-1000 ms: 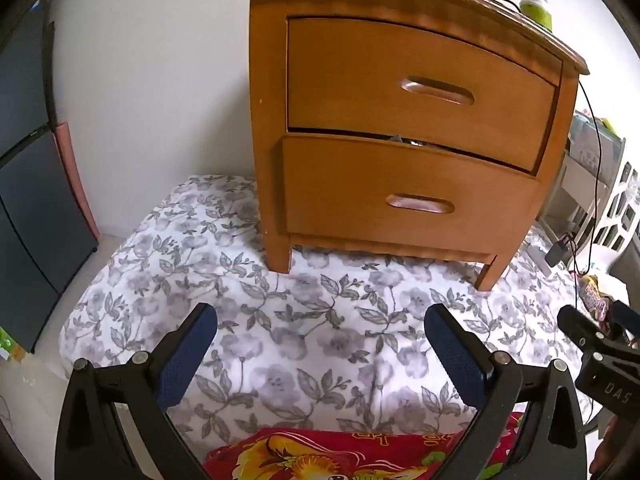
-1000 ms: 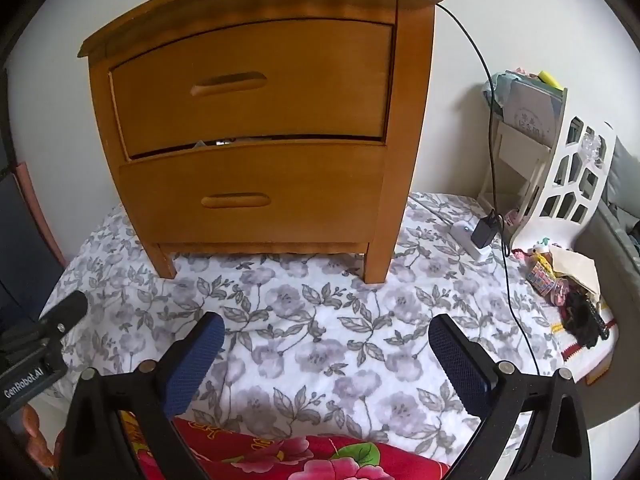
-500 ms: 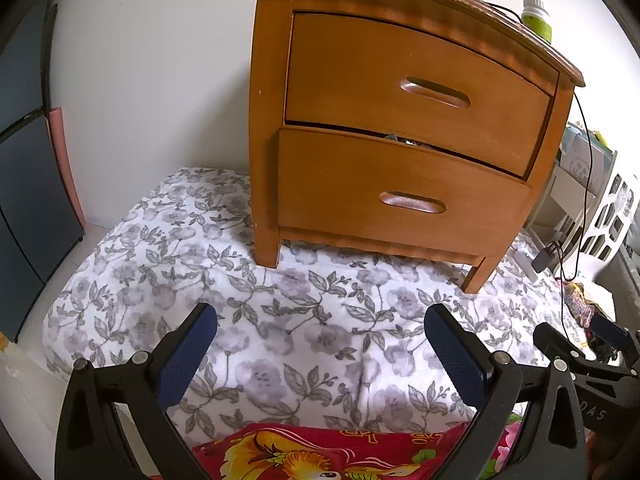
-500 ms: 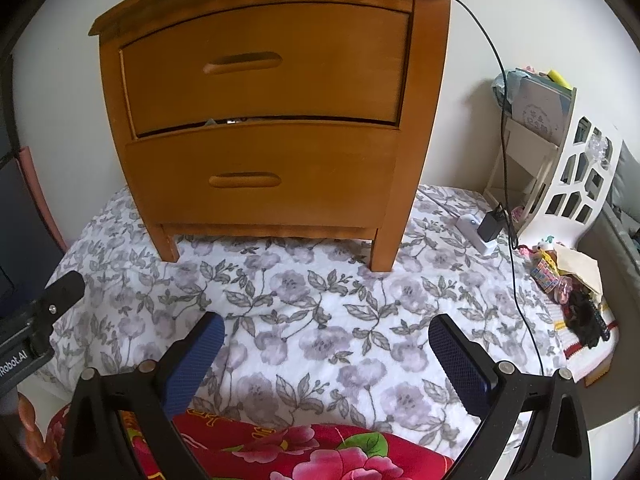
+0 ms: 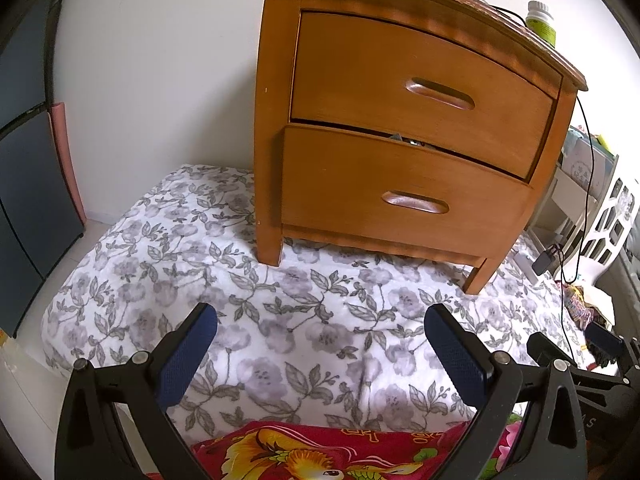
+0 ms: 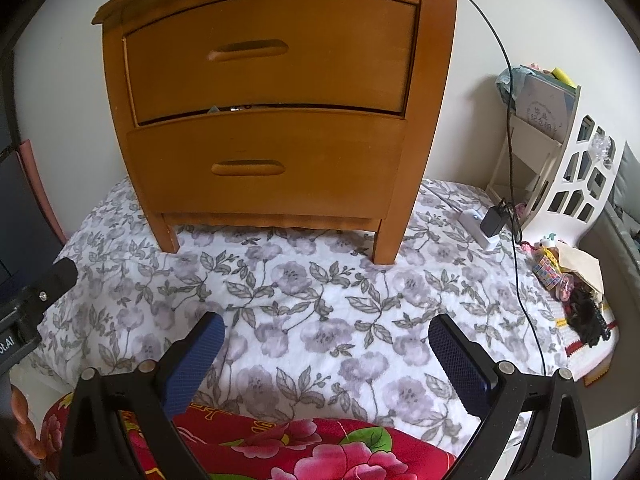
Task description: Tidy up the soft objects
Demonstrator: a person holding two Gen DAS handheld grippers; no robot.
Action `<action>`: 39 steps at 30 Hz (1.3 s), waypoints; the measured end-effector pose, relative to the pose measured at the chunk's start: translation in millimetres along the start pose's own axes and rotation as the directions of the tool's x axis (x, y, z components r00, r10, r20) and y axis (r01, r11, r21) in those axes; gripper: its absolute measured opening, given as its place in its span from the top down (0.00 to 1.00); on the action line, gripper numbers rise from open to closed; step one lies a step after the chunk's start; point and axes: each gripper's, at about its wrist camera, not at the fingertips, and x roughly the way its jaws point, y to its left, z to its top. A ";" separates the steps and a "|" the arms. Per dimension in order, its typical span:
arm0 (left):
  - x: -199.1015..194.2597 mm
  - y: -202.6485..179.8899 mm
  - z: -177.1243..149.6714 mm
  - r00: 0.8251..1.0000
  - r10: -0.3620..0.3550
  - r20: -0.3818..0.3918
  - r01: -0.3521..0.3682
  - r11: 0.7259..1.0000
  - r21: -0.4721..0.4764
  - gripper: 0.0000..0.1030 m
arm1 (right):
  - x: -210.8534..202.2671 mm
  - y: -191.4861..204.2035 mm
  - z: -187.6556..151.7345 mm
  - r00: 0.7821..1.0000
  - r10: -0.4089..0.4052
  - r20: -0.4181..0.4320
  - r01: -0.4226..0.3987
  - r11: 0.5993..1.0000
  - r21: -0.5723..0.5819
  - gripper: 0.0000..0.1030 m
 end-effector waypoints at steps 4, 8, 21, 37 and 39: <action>-0.2 2.9 0.6 1.000 0.003 0.008 -0.003 1.000 -0.007 0.00 | 0.3 -0.4 -0.6 1.000 0.000 -0.003 0.000 1.000 -0.001 0.00; -0.8 2.4 1.0 0.999 0.001 0.032 -0.001 1.000 -0.006 0.00 | 1.1 -0.4 -0.8 1.000 -0.001 -0.005 0.001 1.000 -0.001 0.00; -1.1 -0.3 -5.3 0.999 0.011 0.053 -0.013 1.000 0.023 0.00 | 2.2 0.0 -3.3 1.000 0.000 -0.007 0.000 1.000 -0.003 0.00; -1.4 0.8 -8.5 0.999 0.017 0.046 -0.018 1.000 0.024 0.00 | 2.3 0.5 -2.7 1.000 0.000 -0.010 0.000 1.000 -0.003 0.00; -2.1 0.5 -9.5 0.999 0.018 0.048 -0.019 1.000 0.025 0.00 | 2.3 0.2 -2.3 1.000 0.000 -0.010 0.000 1.000 -0.003 0.00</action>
